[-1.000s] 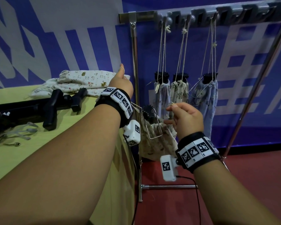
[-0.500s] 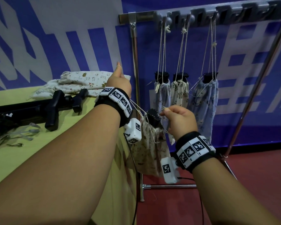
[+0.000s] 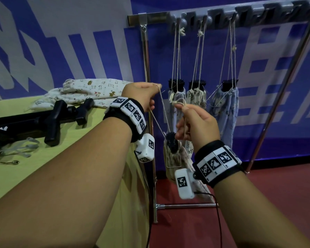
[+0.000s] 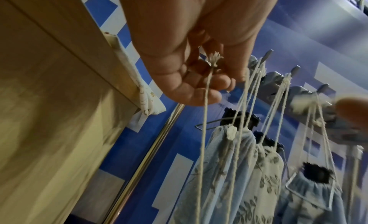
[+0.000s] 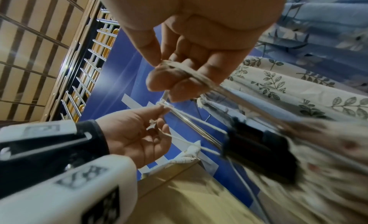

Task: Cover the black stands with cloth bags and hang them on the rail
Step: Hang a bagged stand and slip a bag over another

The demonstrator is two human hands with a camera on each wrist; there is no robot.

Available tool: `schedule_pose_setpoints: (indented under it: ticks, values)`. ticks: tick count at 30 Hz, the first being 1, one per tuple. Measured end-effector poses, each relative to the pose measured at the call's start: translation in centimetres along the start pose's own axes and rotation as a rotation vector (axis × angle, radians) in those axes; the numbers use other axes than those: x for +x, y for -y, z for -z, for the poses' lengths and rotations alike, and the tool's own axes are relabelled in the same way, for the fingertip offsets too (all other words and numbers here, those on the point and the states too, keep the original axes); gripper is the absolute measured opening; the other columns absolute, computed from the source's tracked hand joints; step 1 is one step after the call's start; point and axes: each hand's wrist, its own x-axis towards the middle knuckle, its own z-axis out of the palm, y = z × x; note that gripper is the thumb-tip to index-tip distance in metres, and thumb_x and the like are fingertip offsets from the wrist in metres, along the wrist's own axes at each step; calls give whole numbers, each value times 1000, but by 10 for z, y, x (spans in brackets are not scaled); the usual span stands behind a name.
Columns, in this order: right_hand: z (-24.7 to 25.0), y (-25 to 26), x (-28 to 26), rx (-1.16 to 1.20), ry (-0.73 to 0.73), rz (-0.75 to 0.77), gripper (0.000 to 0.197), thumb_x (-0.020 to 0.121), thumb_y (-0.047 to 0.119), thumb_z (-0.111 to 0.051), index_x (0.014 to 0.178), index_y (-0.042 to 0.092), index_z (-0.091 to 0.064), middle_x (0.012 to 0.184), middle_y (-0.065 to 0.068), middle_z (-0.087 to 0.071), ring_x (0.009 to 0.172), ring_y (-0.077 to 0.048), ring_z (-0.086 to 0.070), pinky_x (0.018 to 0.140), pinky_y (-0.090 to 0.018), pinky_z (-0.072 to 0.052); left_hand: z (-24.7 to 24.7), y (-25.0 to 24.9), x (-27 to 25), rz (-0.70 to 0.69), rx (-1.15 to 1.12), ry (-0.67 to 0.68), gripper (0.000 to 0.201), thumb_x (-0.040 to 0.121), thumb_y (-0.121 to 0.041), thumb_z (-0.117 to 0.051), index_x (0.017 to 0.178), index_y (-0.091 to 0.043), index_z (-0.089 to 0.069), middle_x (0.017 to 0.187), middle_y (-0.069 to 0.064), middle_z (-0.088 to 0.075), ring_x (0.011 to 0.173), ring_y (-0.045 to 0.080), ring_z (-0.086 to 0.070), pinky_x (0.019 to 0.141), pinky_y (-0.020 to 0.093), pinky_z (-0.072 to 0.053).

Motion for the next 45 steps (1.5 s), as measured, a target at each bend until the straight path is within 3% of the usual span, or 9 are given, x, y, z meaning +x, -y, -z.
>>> schedule_pose_setpoints:
  ticks: [5, 9, 15, 22, 25, 30, 36, 41, 45]
  values:
    - [1, 6, 3, 34, 17, -4, 23, 105, 9, -57, 110, 3, -80, 82, -12, -68, 64, -24, -65, 68, -44, -64, -12, -1, -10, -86, 203, 80, 39, 81, -50, -83, 72, -14, -75, 58, 4, -55, 49, 18, -49, 49, 25, -48]
    - [3, 6, 5, 42, -30, -23, 24, 101, 5, -58, 99, 5, -83, 74, -5, -61, 68, -19, -60, 72, -55, -67, -15, 0, -13, -16, 247, 180, 52, 76, -62, -82, 73, -10, -74, 66, 11, -60, 58, 22, -50, 55, 31, -48]
    - [2, 5, 6, 30, -41, -33, 18, 101, 10, -64, 98, 4, -81, 68, -4, -55, 60, -18, -56, 62, -47, -66, -18, -1, -21, 92, 168, 282, 44, 89, -52, -76, 94, -9, -81, 73, 0, -73, 53, 12, -52, 50, 23, -45]
    - [0, 8, 5, 16, -53, -40, 14, 101, 19, -73, 104, 9, -82, 70, -13, -59, 55, -23, -63, 69, -60, -66, -16, -4, -24, 120, 203, 295, 44, 83, -47, -84, 95, -5, -78, 67, -1, -67, 53, 12, -56, 53, 25, -49]
    - [1, 7, 5, -2, -43, -16, 14, 101, 20, -73, 105, 10, -82, 75, -11, -63, 62, -23, -66, 69, -58, -67, -16, -6, -24, 158, 117, 301, 30, 87, -37, -81, 94, -8, -76, 72, 2, -66, 58, 15, -57, 57, 28, -49]
    - [2, 4, 10, -18, -77, -40, 17, 102, 16, -72, 101, 0, -79, 76, -12, -64, 61, -22, -66, 69, -59, -66, -21, -10, -29, 166, -28, 357, 29, 99, -22, -65, 117, -2, -74, 81, 5, -69, 64, 13, -61, 58, 25, -50]
    - [3, 0, 13, -40, -85, -44, 18, 102, 16, -72, 96, 1, -79, 74, -12, -67, 60, -21, -68, 67, -52, -68, -22, -14, -34, 160, -53, 468, 36, 88, 6, -59, 118, -7, -76, 91, 11, -70, 71, 15, -61, 65, 26, -51]
    - [6, -3, 17, -67, -70, -44, 19, 103, 13, -68, 92, 4, -81, 78, -14, -74, 62, -22, -70, 68, -50, -68, -21, -8, -36, 87, -38, 532, 42, 87, -2, -77, 128, -13, -72, 93, 7, -73, 74, 12, -65, 72, 24, -55]
    - [7, -6, 19, -76, -62, -53, 17, 103, 15, -70, 97, 5, -83, 80, -13, -73, 66, -24, -72, 74, -52, -68, -20, -6, -33, 37, 46, 502, 37, 87, -10, -80, 123, -20, -76, 95, 5, -78, 80, 12, -67, 78, 27, -57]
